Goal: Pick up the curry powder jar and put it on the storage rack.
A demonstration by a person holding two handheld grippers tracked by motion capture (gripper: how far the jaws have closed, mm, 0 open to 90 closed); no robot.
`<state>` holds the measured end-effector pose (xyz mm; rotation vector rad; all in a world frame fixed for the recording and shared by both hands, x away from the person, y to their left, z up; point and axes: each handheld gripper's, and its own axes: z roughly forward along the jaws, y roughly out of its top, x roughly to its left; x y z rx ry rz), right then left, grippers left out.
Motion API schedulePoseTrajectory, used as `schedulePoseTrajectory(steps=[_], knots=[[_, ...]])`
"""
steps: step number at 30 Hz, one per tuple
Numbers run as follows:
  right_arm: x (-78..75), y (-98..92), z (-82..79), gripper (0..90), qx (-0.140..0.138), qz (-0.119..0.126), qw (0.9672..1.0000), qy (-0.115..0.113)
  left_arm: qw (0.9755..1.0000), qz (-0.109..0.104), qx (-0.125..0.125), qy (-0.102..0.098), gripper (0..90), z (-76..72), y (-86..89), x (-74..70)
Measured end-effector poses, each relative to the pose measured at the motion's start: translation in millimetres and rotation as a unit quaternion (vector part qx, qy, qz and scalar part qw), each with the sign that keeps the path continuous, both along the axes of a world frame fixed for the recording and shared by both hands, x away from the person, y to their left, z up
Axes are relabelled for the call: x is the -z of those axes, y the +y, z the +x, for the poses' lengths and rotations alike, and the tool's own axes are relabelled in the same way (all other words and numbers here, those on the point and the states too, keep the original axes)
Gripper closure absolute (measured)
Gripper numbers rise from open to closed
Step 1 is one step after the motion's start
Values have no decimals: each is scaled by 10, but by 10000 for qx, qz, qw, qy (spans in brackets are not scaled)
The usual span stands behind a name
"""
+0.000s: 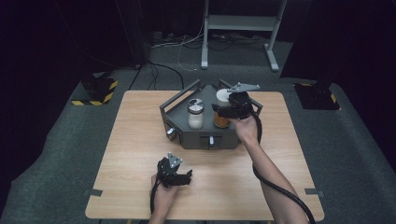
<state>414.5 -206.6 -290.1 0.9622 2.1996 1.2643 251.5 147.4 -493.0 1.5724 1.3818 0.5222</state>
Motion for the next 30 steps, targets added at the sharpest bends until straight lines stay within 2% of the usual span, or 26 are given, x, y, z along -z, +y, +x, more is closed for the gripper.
schedulePoseTrajectory(steps=[30], knots=[[44,17,21,354,-72,-70,9999,25,10000,-7,-10,-3,131,-1,-2,1]])
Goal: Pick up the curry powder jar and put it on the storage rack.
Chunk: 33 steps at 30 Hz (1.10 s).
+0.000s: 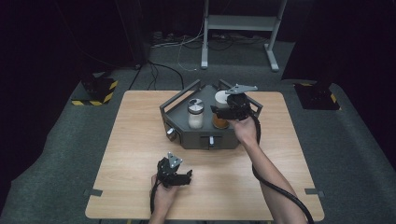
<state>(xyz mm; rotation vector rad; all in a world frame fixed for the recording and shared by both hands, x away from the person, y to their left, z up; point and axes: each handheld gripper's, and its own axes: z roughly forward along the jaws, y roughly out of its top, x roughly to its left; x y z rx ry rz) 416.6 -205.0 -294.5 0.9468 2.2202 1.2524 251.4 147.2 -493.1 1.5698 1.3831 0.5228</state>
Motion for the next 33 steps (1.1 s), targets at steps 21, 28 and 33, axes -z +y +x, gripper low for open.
schedulePoseTrajectory(steps=[21,28,33], knots=[[4,-16,-7,353,-14,0,10000,2,10000,24,0,-6,130,-1,-7,0],[0,-15,-10,351,-41,-35,10000,-10,10000,15,-2,-7,130,-1,-6,1],[-4,-16,-7,350,-49,-44,10000,-3,10000,13,3,-2,131,0,-2,0]])
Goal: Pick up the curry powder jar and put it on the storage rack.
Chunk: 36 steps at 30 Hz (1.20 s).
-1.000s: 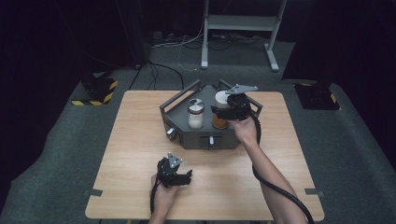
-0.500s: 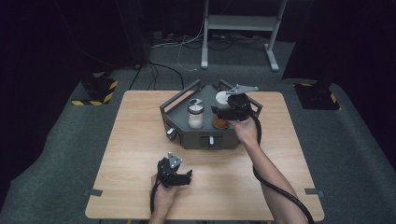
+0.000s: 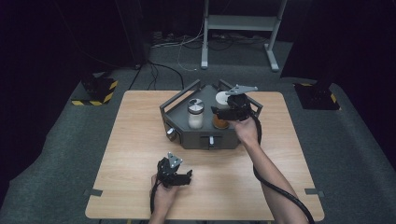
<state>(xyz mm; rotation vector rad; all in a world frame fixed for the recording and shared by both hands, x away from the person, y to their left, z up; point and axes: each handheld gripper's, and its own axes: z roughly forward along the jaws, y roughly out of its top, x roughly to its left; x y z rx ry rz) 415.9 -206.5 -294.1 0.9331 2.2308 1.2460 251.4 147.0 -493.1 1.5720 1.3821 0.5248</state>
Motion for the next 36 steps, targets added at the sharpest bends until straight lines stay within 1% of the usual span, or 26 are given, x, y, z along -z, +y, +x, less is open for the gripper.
schedulePoseTrajectory(steps=[6,10,16,22,27,30,33,36], knots=[[-9,0,4,341,-10,-13,10000,13,10000,3,2,14,131,0,1,-4],[-22,-41,39,238,-24,149,9998,114,10000,4,2,12,131,0,0,-3],[-27,-58,38,154,-23,135,9998,141,10000,-4,3,15,131,1,2,-3],[-21,-85,24,125,-36,134,9997,175,10000,-7,2,-1,130,1,1,1],[-13,-107,-11,121,-54,129,9998,124,10000,11,3,-4,130,0,-3,1],[-21,-107,-48,121,-71,47,9999,84,10000,11,-3,-8,130,-1,-8,2],[-20,-133,-62,121,-83,72,9999,61,10000,-10,-20,-13,129,-3,-13,6],[-21,-153,-67,122,-80,87,9999,71,10000,20,-10,-14,131,-2,-13,4]])
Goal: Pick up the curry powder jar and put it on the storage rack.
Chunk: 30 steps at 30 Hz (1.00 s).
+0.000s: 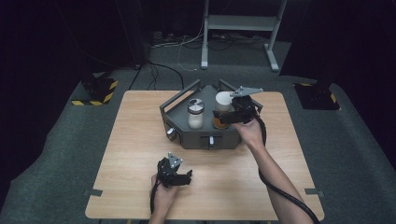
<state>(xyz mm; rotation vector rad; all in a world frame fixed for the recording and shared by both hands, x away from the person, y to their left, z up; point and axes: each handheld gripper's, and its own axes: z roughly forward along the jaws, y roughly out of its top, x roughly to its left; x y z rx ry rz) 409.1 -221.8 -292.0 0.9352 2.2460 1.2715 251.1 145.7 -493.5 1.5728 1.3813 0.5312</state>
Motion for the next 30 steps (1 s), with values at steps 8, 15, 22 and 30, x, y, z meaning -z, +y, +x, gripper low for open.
schedulePoseTrajectory(steps=[8,15,22,30], knots=[[28,-79,-31,121,-2,41,10000,36,10000,13,-3,-9,129,-1,-8,3],[55,-147,-53,118,43,58,10000,47,10000,-3,-8,-11,129,-1,-9,5],[70,-178,-94,116,6,25,10000,50,10000,0,1,-8,127,0,-6,4],[127,-253,-178,112,-16,54,10000,30,10000,-1,1,-9,127,1,-7,4]])
